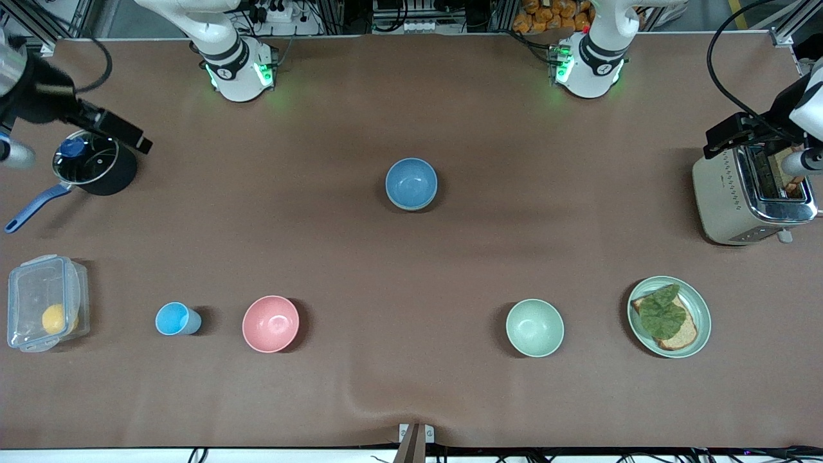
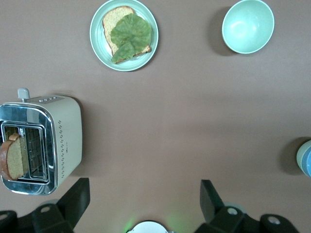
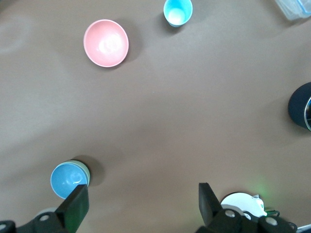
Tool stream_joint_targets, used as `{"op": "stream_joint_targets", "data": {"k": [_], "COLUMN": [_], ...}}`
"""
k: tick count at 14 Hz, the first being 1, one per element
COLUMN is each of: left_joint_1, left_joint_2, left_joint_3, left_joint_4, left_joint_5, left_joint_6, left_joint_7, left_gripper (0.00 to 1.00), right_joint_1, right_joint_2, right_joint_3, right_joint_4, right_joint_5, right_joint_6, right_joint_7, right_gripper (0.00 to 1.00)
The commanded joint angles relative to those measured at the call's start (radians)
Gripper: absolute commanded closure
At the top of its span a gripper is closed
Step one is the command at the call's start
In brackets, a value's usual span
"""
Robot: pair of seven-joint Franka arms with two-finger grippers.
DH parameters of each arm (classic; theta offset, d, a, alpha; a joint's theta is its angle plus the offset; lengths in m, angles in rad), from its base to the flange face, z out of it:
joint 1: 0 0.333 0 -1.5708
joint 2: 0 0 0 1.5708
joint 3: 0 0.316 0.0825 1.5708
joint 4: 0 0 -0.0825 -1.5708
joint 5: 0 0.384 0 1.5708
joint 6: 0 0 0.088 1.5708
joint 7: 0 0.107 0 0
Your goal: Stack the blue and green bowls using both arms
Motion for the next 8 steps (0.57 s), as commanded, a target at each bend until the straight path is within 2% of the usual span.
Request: {"op": "stream_joint_targets", "data": {"k": [1, 4, 5, 7, 8], "left_joint_1": [0.01, 0.01, 0.01, 0.01, 0.01], "left_joint_2": [-0.009, -0.007, -0.007, -0.007, -0.006], "left_joint_3": [0.002, 0.005, 0.005, 0.005, 0.005], "left_joint_4": [-0.012, -0.008, -0.009, -0.008, -0.008], "left_joint_5": [-0.01, -0.013, -0.016, -0.028, -0.037], "left_joint_6": [0.023, 0.055, 0.055, 0.063, 0.075], "left_joint_7": [0.025, 0.004, 0.002, 0.002, 0.002], "left_gripper": [0.0, 0.0, 0.0, 0.0, 0.0], "right_joint_1": [-0.004, -0.007, -0.013, -0.007, -0.01], "right_joint_2": [-0.045, -0.074, -0.074, -0.069, -0.069], "right_joint_3": [-0.016, -0.03, -0.051, -0.134, -0.14], "right_joint_4": [-0.026, -0.06, -0.06, -0.061, -0.067], "right_joint_5": [-0.023, -0.036, -0.035, -0.032, -0.038], "right_joint_6": [-0.007, -0.005, -0.005, 0.001, 0.002], "right_joint_7": [-0.112, -0.25, -0.313, -0.401, -0.428], "right_gripper": [0.0, 0.0, 0.0, 0.0, 0.0]}}
